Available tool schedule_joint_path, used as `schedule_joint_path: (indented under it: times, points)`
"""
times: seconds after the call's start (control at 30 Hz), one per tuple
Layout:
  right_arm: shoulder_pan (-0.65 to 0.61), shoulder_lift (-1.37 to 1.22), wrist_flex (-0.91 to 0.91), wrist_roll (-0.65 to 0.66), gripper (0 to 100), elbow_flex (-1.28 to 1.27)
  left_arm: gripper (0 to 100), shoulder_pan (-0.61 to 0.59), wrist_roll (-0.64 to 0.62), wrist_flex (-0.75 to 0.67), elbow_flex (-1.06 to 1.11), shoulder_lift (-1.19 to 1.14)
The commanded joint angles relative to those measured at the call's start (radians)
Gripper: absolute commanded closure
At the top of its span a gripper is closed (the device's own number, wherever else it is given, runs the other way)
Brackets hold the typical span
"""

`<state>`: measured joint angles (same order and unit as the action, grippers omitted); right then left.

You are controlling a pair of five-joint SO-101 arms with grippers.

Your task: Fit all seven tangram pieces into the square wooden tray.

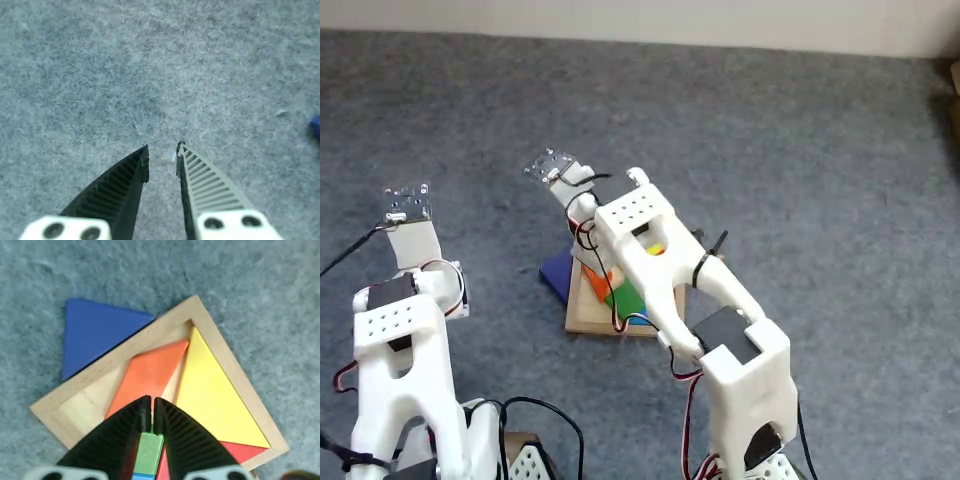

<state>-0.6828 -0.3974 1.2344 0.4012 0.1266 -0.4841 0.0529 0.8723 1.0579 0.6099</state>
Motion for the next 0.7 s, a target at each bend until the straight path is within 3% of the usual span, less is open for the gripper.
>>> schedule_joint_path:
  times: [0.0, 0.27, 0.43, 0.67]
  points:
    - [0.008, 0.015, 0.007, 0.014, 97.5, 0.024, 89, -0.007, -0.012, -0.015, -0.007, 0.024]
    - [-0.012, 0.022, 0.028, -0.038, 95.9, 0.030, 89, -0.007, -0.012, -0.015, -0.007, 0.024]
    - [-0.059, 0.021, 0.099, -0.141, 79.8, 0.033, 89, -0.007, -0.012, -0.015, -0.007, 0.025]
    - [-0.122, 0.015, 0.094, -0.143, 79.6, 0.025, 89, -0.007, -0.012, -0.015, -0.007, 0.025]
